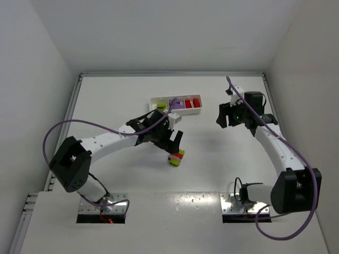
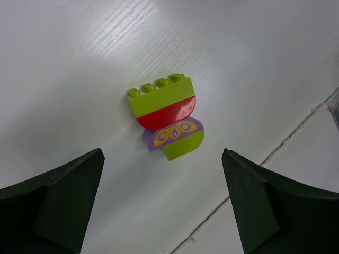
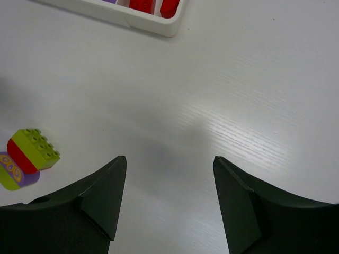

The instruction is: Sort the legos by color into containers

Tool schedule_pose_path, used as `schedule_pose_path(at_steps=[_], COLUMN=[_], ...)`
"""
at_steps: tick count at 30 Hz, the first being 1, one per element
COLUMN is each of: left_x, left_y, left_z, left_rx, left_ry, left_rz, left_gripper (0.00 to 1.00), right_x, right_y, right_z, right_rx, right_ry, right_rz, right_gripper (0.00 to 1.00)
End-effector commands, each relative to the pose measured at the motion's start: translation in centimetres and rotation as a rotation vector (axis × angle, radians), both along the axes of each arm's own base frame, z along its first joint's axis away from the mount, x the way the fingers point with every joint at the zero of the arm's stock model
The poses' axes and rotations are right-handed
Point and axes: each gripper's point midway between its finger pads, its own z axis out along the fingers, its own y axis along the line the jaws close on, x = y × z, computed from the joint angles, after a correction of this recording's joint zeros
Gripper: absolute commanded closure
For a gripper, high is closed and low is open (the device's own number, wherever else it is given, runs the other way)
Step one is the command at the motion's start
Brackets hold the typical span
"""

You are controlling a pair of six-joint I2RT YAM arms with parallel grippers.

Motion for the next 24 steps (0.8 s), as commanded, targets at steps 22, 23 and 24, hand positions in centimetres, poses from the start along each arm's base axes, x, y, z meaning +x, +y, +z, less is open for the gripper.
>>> schedule_pose_path(at_steps=[22, 23, 24], left_x=[0.8, 0.8, 0.8], left_y=[-4.6, -4.9, -4.9], left_z=[-7.3, -7.0, -7.4], left_rx=[0.163, 0.152, 0.16], left_ry=[0.045, 0.046, 0.052], left_rz=[0.153, 0.147, 0.147], left_gripper=[0.0, 0.0, 0.0], right_x=[-3.9, -3.9, -3.9], right_y=[-0.9, -0.9, -0.9], right_z=[1.0, 1.0, 1.0], right_rx=[-0.006, -0.006, -0.012], right_ry=[-0.037, -0.037, -0.04], right_rz=[0.014, 0.014, 0.019], right_gripper=[0.33, 0.33, 0.33])
